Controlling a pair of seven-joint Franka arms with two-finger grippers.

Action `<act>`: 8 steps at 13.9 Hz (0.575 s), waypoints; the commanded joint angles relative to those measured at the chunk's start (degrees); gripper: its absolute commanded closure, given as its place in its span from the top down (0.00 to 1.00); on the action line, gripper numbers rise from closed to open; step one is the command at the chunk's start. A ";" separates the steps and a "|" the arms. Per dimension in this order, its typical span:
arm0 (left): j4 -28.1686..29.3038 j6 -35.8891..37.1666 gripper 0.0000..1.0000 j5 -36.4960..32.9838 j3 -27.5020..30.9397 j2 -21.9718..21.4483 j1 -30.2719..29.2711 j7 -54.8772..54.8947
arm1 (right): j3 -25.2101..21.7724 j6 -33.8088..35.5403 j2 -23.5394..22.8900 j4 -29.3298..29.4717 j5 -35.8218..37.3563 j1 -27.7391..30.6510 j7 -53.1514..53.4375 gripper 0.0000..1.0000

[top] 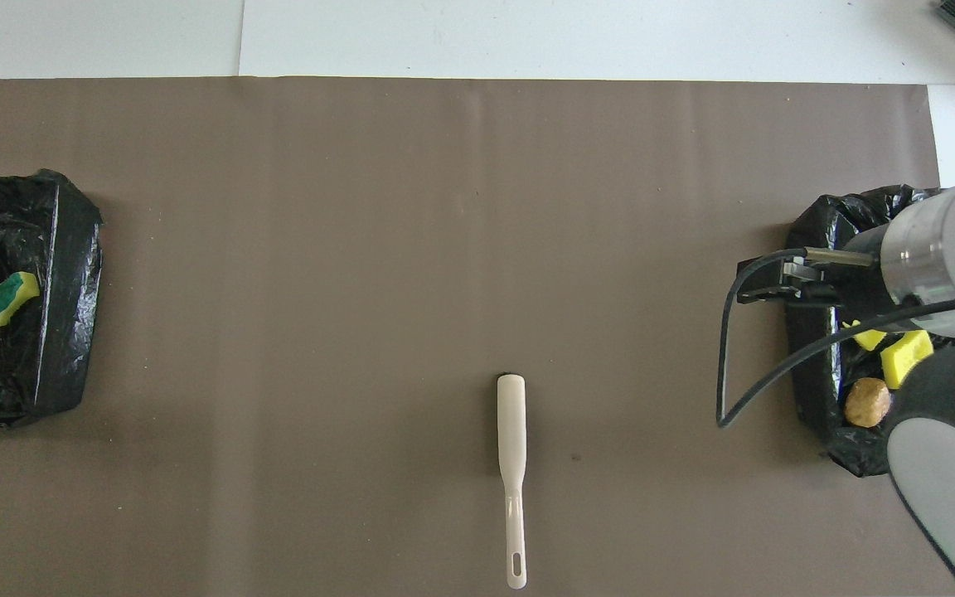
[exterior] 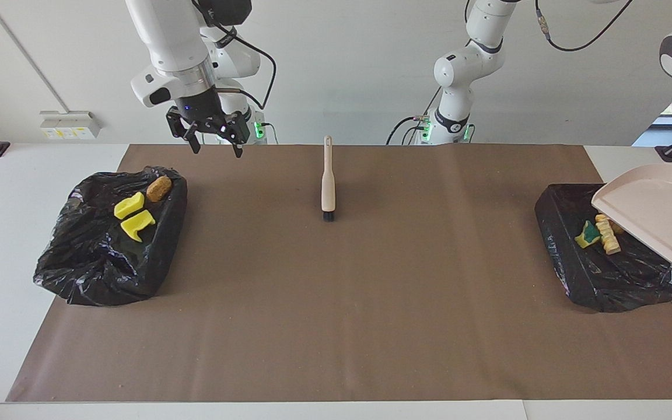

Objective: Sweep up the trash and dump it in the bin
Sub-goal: 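Set the brush down mid-table and withdraw the right gripper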

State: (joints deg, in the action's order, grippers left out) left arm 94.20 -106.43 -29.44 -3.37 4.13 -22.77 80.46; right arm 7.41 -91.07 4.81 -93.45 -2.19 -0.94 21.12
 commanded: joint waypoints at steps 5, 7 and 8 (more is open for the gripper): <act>5.01 5.18 0.00 12.63 0.56 -2.46 11.23 -19.67 | -10.82 4.23 6.08 0.29 0.60 0.41 -9.60 1.00; 6.87 5.53 0.00 13.35 0.47 -2.47 17.90 -32.42 | -11.36 4.49 6.61 -0.07 0.87 0.50 -11.10 1.00; 7.57 5.71 0.00 15.00 0.47 -2.46 20.72 -37.43 | -11.45 6.15 6.79 -0.16 0.87 0.41 -11.02 1.00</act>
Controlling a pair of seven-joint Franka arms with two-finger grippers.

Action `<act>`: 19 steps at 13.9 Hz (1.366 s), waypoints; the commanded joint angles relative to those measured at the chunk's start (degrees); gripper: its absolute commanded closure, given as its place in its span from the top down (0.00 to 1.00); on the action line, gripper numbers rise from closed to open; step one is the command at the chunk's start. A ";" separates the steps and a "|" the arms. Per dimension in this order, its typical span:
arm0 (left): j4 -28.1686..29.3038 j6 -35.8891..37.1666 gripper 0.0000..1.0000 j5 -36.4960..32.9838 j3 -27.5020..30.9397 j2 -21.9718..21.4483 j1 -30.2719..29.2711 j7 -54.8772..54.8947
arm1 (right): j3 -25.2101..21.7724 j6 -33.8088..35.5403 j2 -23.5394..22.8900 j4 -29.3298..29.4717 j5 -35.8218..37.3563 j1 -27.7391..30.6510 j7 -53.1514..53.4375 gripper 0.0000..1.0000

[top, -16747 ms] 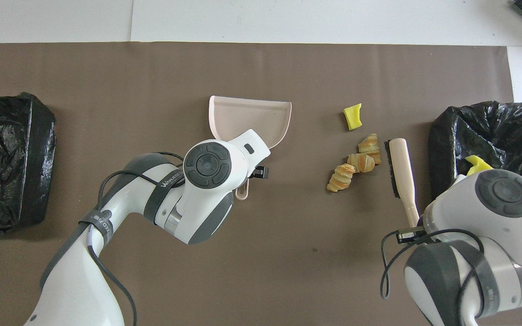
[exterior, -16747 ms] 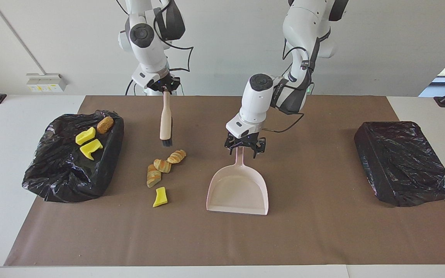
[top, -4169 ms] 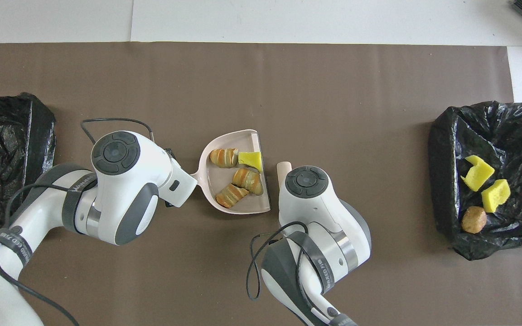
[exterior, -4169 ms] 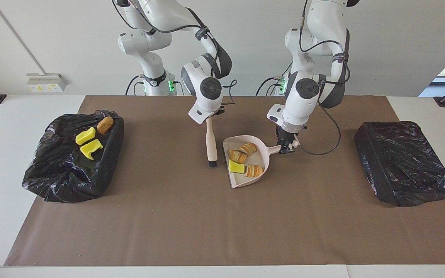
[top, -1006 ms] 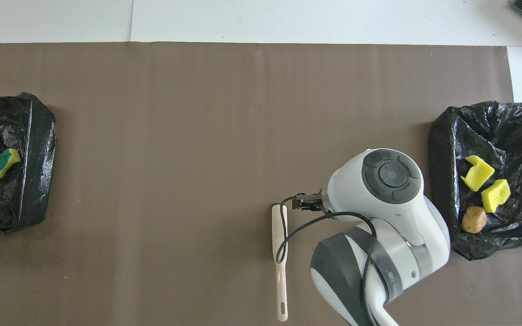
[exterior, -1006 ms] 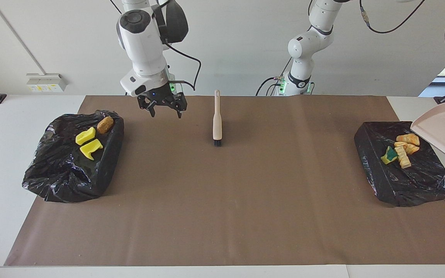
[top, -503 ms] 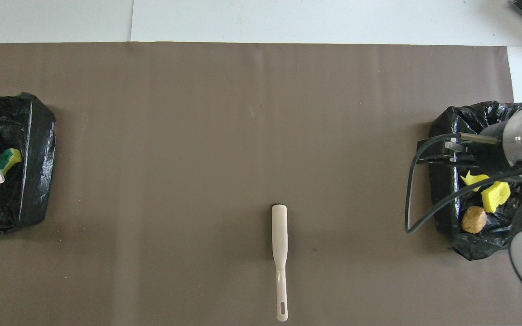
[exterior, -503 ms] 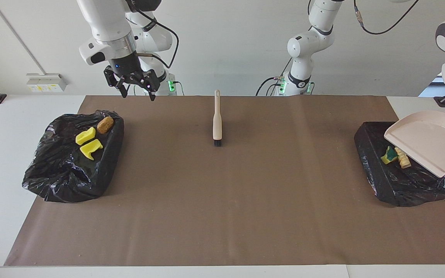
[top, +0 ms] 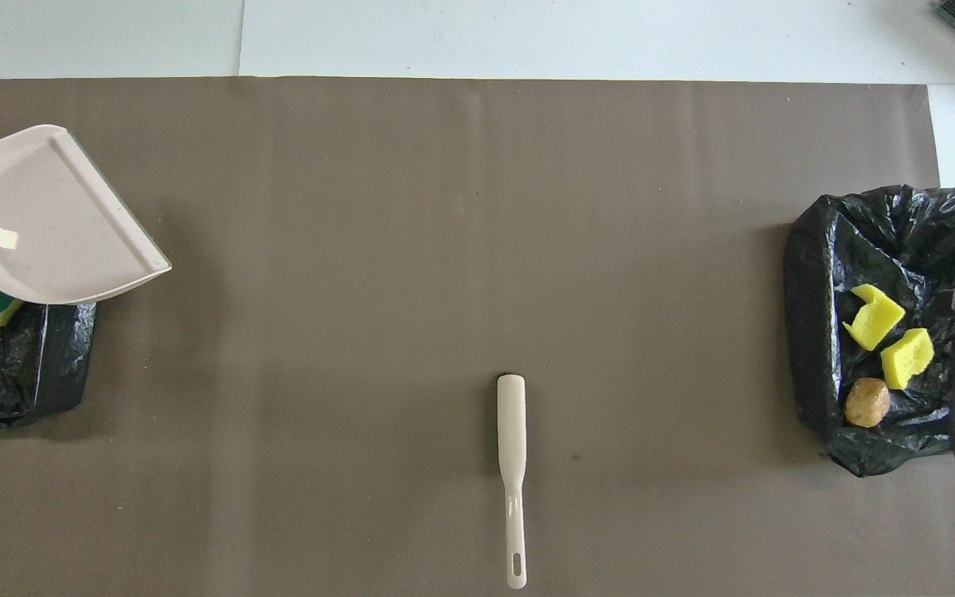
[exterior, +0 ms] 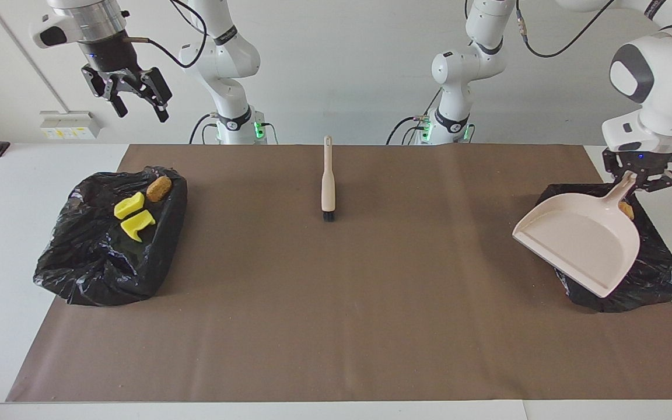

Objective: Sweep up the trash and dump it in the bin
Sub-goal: 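Lift the emptied dustpan away from the bag with the left gripper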

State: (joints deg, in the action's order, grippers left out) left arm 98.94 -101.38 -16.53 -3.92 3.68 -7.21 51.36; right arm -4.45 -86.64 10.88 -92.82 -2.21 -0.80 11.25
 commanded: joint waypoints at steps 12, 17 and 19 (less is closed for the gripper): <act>-3.74 -9.36 0.00 16.07 1.19 12.03 30.83 -57.48 | 0.85 2.44 0.81 -0.16 0.80 0.18 -0.62 1.00; -9.53 -13.76 0.00 17.05 1.11 18.36 38.05 -73.66 | 0.67 2.18 0.72 -0.16 0.80 0.18 -0.44 1.00; -14.20 -12.71 0.00 17.76 1.19 21.09 40.95 -77.45 | 0.67 1.74 0.72 -0.16 0.80 0.35 -0.44 1.00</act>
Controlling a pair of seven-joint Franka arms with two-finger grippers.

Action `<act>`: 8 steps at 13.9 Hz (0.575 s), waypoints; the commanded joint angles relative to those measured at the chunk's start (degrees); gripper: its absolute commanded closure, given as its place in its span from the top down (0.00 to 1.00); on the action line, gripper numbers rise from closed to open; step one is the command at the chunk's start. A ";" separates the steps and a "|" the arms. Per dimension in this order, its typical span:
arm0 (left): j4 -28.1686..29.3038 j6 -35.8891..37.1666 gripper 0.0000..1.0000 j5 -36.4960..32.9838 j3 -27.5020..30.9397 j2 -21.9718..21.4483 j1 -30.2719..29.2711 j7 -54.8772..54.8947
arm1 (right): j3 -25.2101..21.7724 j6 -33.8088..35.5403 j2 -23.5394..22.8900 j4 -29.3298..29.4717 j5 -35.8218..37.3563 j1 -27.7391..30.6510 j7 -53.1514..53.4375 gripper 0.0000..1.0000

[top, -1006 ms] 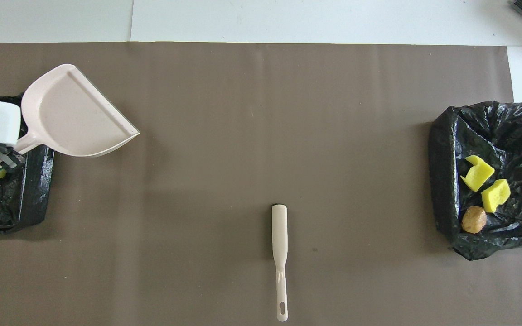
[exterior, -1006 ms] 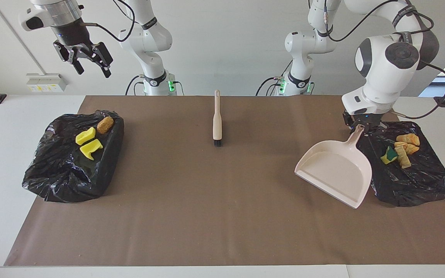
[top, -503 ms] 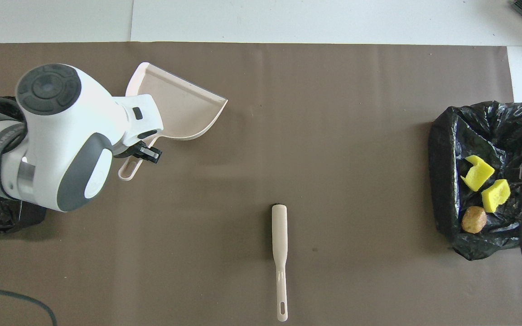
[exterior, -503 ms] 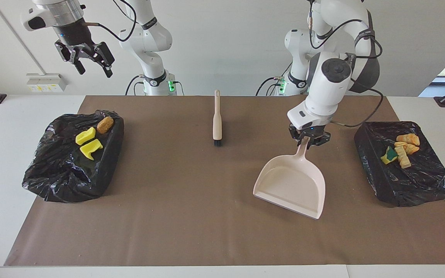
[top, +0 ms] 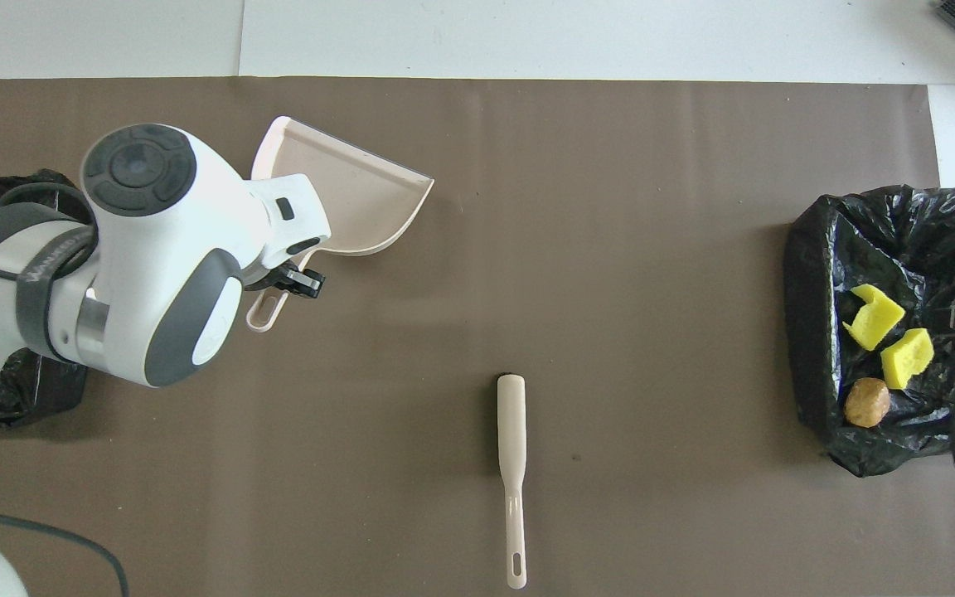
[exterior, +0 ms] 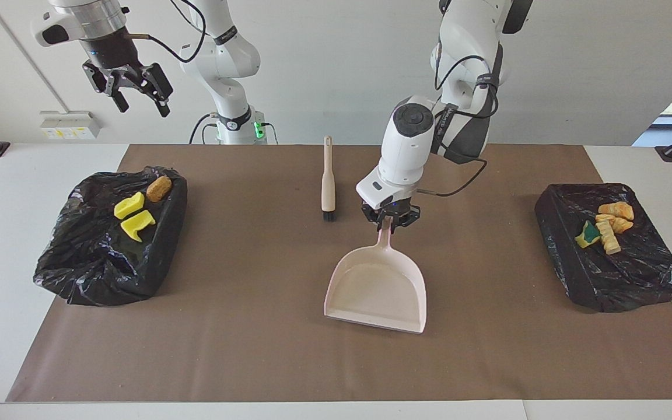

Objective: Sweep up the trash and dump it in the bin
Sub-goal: 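Lift the emptied dustpan away from the bag with the left gripper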

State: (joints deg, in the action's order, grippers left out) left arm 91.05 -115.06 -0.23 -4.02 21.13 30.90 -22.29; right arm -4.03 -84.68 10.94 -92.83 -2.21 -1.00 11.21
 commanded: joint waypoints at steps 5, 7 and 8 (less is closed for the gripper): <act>-14.73 1.59 0.00 1.29 1.55 10.66 7.05 -13.28 | -2.98 -0.13 0.57 -0.16 0.98 -4.52 -1.02 1.00; -18.80 2.56 0.00 1.20 1.65 14.02 8.12 -14.80 | -6.86 0.04 0.66 -0.24 1.06 -7.60 -1.01 1.00; -18.81 2.30 0.00 1.20 1.56 14.29 8.21 -14.97 | -7.13 0.13 0.66 -0.25 1.06 -7.61 -1.02 1.00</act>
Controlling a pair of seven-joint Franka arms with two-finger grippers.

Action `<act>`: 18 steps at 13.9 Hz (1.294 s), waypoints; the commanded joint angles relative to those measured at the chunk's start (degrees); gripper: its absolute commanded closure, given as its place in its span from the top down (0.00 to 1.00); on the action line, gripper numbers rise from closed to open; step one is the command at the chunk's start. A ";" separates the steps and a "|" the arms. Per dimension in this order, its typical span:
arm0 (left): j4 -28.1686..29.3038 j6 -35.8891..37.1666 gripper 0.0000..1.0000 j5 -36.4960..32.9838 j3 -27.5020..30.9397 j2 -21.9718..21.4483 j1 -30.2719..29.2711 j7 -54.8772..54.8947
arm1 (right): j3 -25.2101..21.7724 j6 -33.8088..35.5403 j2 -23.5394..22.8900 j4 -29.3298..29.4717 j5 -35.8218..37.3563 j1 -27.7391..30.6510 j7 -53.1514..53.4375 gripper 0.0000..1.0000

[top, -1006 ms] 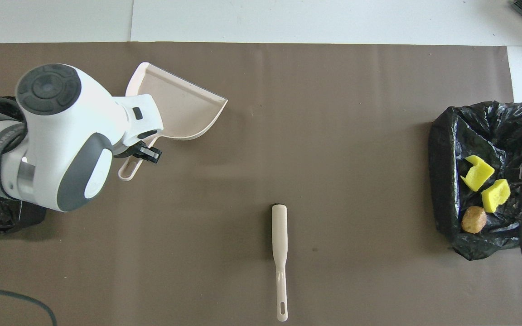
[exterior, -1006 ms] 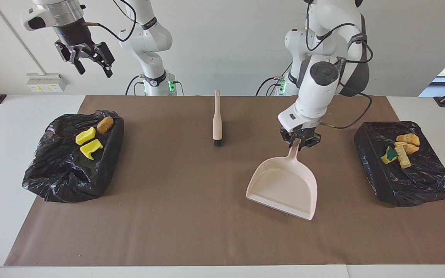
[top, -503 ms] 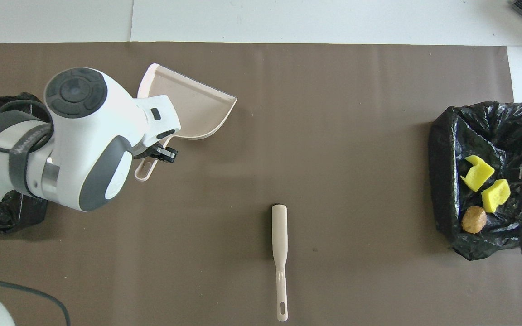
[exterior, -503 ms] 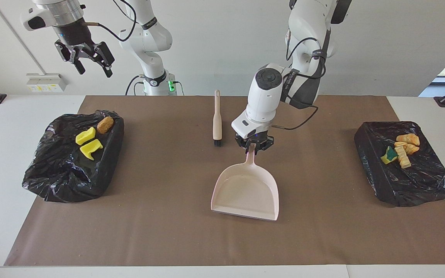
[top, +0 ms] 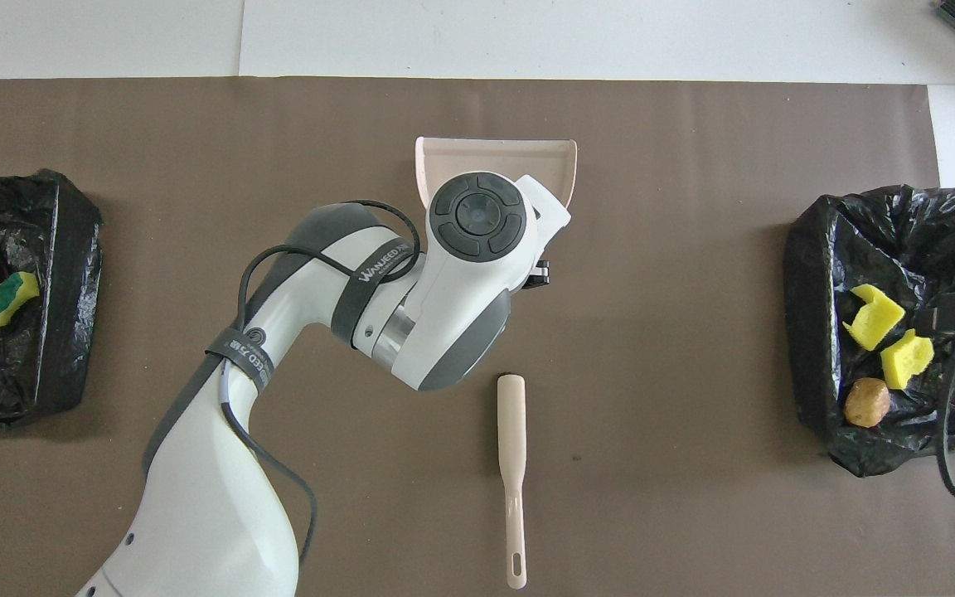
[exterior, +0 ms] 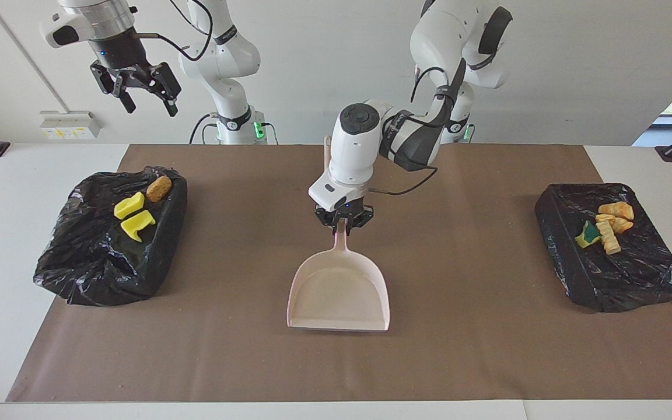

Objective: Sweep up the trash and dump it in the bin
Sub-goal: 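Lift the emptied dustpan away from the bag with the left gripper, then lower the dustpan beyond the brush and release it with the left gripper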

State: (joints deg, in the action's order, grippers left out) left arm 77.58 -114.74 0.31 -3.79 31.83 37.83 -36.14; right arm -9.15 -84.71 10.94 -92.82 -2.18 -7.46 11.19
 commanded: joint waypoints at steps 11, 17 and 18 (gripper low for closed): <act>0.64 -2.51 0.79 0.22 1.33 3.24 1.63 -1.48 | -2.28 0.86 0.13 -0.08 1.66 -0.63 -0.47 1.00; 3.53 -1.63 1.00 0.04 3.69 -3.33 -0.47 3.85 | 1.85 2.71 -3.91 3.78 0.51 4.99 -0.38 1.00; 6.15 -1.54 1.00 0.04 4.92 -6.66 -1.00 8.76 | 1.85 2.10 -4.26 3.78 0.60 5.00 -0.47 1.00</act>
State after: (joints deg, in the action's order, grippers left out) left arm 76.90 -116.03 0.27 -0.66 32.46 38.07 -33.58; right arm -8.77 -83.51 8.01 -91.17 -1.32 -4.03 11.19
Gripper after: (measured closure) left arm 0.000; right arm 0.000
